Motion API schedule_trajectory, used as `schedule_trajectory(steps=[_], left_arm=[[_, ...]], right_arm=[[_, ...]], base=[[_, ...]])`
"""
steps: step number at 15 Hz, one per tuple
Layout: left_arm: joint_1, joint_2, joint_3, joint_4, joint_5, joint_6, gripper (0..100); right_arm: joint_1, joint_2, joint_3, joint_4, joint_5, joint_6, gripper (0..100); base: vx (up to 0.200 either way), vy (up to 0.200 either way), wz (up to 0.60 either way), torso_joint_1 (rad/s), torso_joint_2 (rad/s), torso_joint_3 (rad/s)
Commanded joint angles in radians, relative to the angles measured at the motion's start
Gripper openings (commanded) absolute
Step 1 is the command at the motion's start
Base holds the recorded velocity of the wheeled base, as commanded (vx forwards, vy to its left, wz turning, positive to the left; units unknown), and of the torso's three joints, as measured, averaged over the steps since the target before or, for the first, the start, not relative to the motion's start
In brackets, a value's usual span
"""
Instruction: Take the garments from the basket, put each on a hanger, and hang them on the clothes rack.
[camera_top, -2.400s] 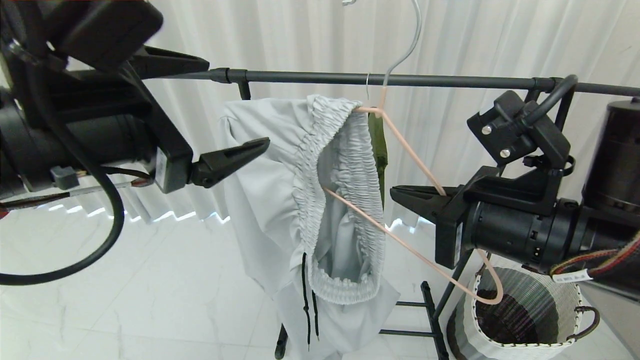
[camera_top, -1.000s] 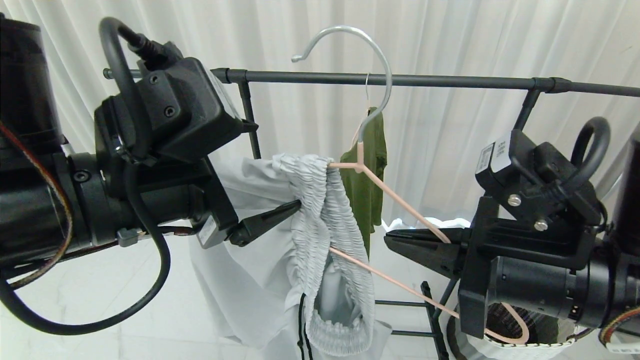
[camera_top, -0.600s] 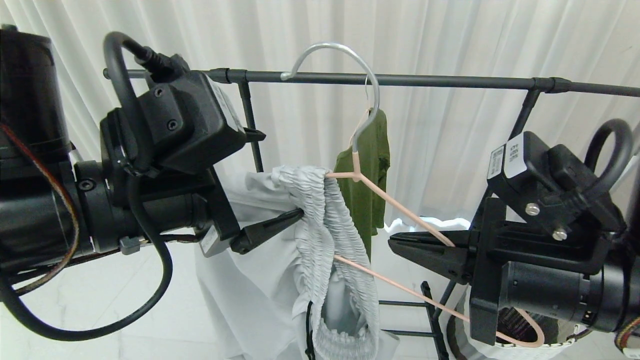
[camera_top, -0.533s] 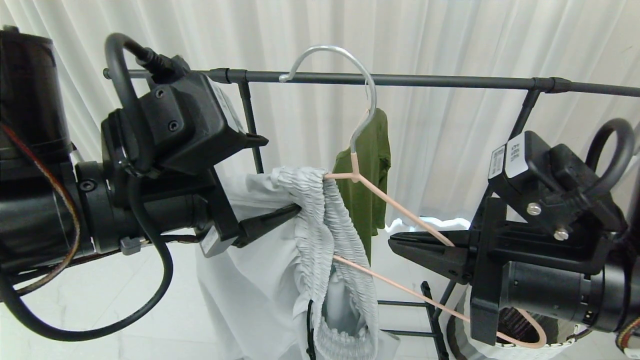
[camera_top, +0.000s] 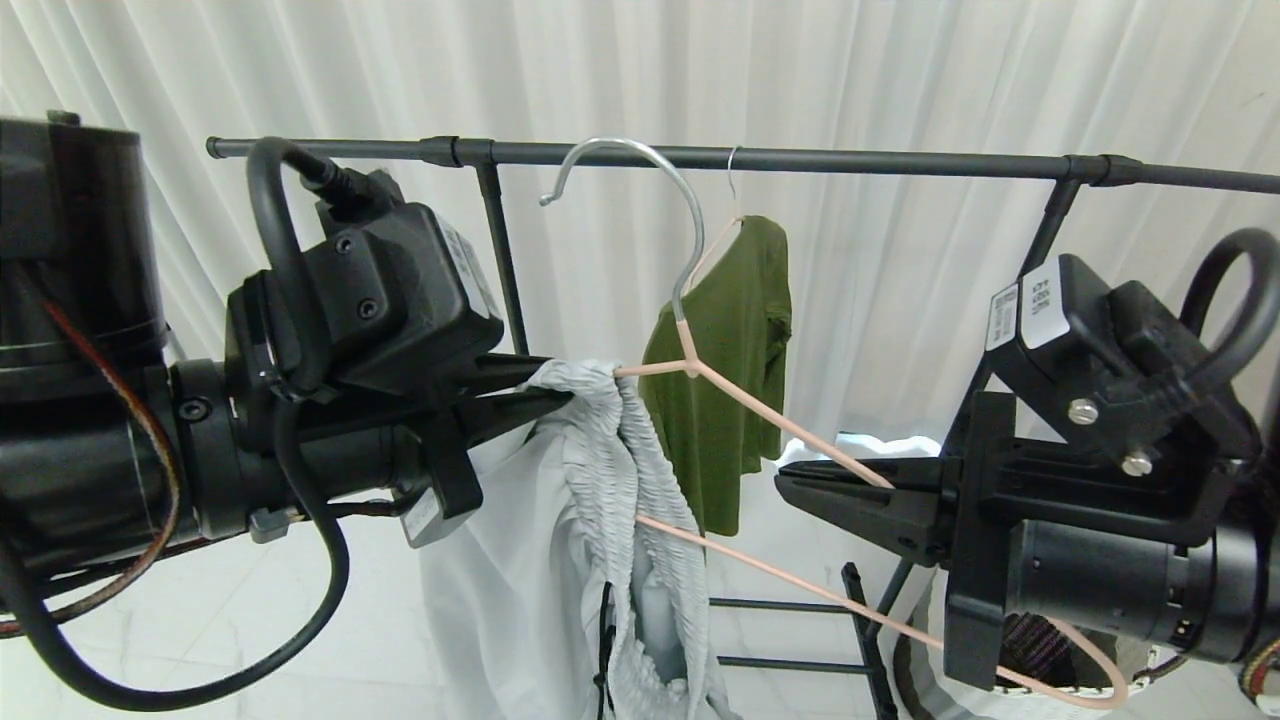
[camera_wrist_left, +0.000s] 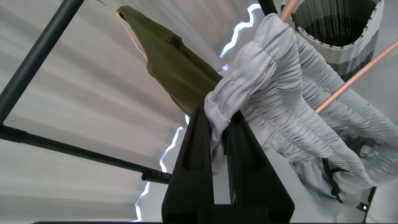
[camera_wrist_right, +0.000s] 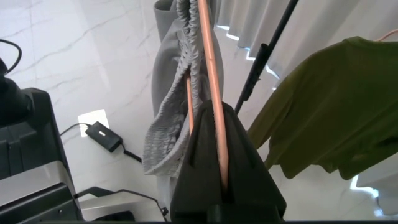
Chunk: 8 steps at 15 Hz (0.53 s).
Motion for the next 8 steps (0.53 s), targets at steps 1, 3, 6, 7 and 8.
schedule_trajectory(steps=[1,3,6,7,8], left_arm=[[0.000,-0.001,0.001,-0.001,0.001,0.000,0],[0.000,-0.002,0.001,-0.001,0.001,0.000,0],[0.001,-0.004,-0.008,-0.003,0.004,0.000,0],[0.001,-0.004,-0.010,-0.006,0.004,0.000,0],[0.001,-0.007,-0.007,-0.020,0.006,0.001,0]], right_arm=[[-0.001,0.003,0.001,-0.001,-0.002,0.000,0],[-0.002,0.003,0.001,-0.001,-0.005,0.000,0],[-0.002,0.003,0.003,-0.024,-0.008,-0.002,0],[-0.002,0.003,0.001,-0.032,-0.008,-0.002,0],[-0.002,0.003,0.001,-0.037,-0.008,-0.003,0]], base=[[0.000,0.000,0.00,0.000,0.00,0.000],[0.000,0.000,0.00,0.000,0.00,0.000],[0.000,0.000,0.00,0.000,0.00,0.000],[0.000,0.000,0.00,0.000,0.00,0.000],[0.000,0.000,0.00,0.000,0.00,0.000]])
